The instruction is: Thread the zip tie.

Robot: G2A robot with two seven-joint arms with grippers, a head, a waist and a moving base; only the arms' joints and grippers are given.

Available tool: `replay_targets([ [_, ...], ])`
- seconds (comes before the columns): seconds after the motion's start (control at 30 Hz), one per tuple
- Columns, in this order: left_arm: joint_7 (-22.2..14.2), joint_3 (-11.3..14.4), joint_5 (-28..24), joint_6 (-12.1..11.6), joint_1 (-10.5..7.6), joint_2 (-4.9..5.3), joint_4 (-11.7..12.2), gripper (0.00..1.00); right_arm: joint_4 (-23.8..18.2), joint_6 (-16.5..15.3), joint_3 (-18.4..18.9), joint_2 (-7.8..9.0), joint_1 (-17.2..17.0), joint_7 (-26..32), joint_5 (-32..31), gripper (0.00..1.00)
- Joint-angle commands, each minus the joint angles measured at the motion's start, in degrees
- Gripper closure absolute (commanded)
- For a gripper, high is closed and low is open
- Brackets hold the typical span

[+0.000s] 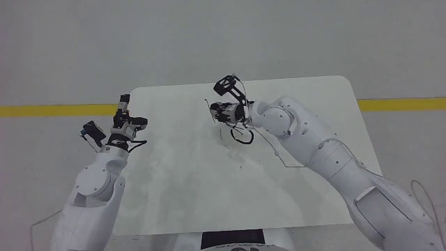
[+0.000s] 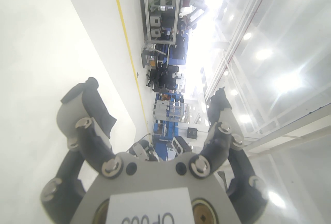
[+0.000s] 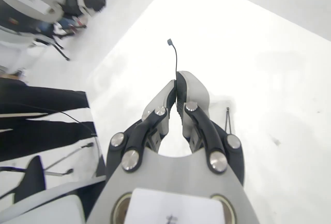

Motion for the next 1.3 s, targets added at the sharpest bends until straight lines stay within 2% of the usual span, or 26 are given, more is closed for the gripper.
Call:
replay_targets([
  [0.0, -4.96, -0.43, -0.80, 0.44, 0.85, 0.20, 0.19, 0.00, -0.36, -0.31, 1.54, 0.21, -1.84, -1.22, 3.37, 1.00],
  [0.1, -11.92, -0.48, -3.12, 1.48, 1.50, 0.42, 0.64, 0.00, -1.13, -0.27, 3.62, 0.29, -4.84, -3.66, 9.69, 1.00],
  [0.17, -16.79, -0.31, -6.03, 1.42, 1.57, 0.48, 1.32, 0.00, -0.90, 0.55, 5.44, 0.15, -7.28, -5.89, 17.01, 1.00],
  [0.2, -16.98, -0.39, -6.16, 1.31, 1.53, 0.49, 1.40, 0.00, -1.02, 0.22, 5.93, 0.09, -7.93, -6.44, 19.28, 1.00],
  [0.47, -16.86, -0.33, -6.35, 1.32, 1.47, 0.47, 1.46, 0.00, -1.02, 0.22, 5.93, 0.09, -7.93, -6.44, 19.28, 1.00],
  [0.57, -20.34, 0.46, -9.15, 1.63, 0.74, 0.42, 1.66, 0.00, -1.74, 1.33, 6.27, -0.13, -9.27, -6.80, 22.27, 1.00],
  [0.63, -22.00, 0.48, -9.42, 1.76, 0.41, 0.50, 1.71, 0.00, -2.33, 1.76, 6.82, -0.52, -10.69, -7.08, 28.51, 1.00],
  [0.73, -23.21, 0.65, -9.62, 1.68, 0.17, 0.56, 1.48, 0.00, -2.01, 1.98, 7.26, -1.00, -11.45, -6.28, 34.53, 1.00],
  [0.93, -24.71, 0.22, -11.12, 0.96, 0.82, 0.63, 0.63, 0.00, -1.02, -2.30, 8.01, -1.87, -12.44, -2.82, 45.06, 1.00],
  [1.2, -26.85, -1.06, -14.30, 0.33, 2.17, 0.73, -0.66, 0.00, -0.02, -3.13, 9.26, -3.00, -13.12, 3.08, 56.66, 1.00],
  [1.27, -26.12, -1.41, -14.36, 0.23, 2.35, 0.73, -0.68, 0.00, 0.23, -3.13, 9.63, -3.28, -12.99, 3.60, 57.75, 1.00],
])
